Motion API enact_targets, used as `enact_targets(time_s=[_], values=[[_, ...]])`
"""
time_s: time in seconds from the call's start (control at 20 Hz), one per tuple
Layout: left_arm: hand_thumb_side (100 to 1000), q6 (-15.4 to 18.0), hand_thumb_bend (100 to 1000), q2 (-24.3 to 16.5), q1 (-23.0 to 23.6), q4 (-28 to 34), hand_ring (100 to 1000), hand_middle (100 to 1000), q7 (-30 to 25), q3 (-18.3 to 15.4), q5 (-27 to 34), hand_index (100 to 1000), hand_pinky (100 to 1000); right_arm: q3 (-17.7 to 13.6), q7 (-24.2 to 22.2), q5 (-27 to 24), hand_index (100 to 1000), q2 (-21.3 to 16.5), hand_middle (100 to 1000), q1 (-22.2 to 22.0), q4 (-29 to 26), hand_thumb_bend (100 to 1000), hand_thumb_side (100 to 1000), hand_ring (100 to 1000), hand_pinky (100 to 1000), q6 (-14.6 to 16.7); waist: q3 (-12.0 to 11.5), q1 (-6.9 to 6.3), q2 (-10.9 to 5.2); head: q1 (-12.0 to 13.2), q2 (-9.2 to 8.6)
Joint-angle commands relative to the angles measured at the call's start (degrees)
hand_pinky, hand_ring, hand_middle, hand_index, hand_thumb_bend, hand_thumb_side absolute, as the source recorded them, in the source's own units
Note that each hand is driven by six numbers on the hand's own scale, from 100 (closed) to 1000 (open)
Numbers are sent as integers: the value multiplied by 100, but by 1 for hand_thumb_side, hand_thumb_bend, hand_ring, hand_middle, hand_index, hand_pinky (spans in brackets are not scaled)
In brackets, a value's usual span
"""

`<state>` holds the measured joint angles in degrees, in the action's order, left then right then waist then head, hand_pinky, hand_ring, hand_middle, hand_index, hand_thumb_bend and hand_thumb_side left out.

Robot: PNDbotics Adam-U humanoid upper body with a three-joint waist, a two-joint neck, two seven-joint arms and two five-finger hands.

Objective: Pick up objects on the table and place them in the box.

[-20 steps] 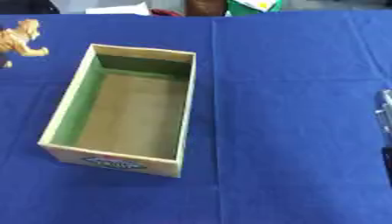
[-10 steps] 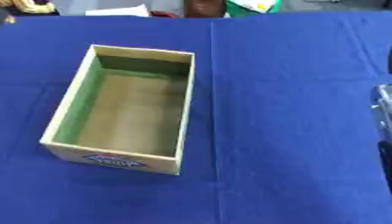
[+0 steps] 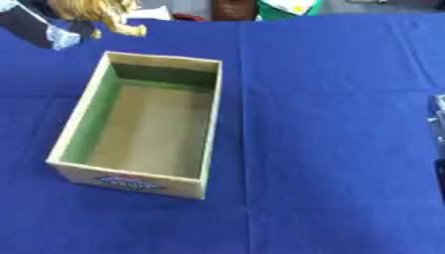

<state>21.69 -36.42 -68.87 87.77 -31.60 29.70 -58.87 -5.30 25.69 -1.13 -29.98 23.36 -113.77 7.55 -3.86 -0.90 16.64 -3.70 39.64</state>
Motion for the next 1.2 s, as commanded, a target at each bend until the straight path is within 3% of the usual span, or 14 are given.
enact_targets(time_s=[0.05, 0.3, 0.55, 1.2], values=[[483, -105, 100, 259, -128, 101, 499, 479, -12, 50, 277, 600, 373, -21, -22, -58, 843, -97, 754, 102, -82, 100, 1000, 696, 803, 13, 3, 14, -133, -1, -73], [514, -214, 100, 556, -77, -143, 507, 490, -374, 412, 433, 609, 376, -26, -12, -63, 843, -92, 753, 90, -82, 100, 1000, 695, 803, 14, 36, -13, -119, -5, -74], [530, -36, 100, 701, -32, -130, 518, 507, -775, 675, 206, 625, 384, -9, -26, -71, 843, -80, 753, 97, -82, 100, 1000, 694, 803, 5, 35, -33, -99, 0, -120], [540, -296, 100, 932, 209, -178, 520, 505, -1167, 879, 653, 619, 393, 0, -33, -87, 843, -69, 753, 124, -82, 100, 1000, 694, 803, 13, 120, -46, -41, 35, -145]])
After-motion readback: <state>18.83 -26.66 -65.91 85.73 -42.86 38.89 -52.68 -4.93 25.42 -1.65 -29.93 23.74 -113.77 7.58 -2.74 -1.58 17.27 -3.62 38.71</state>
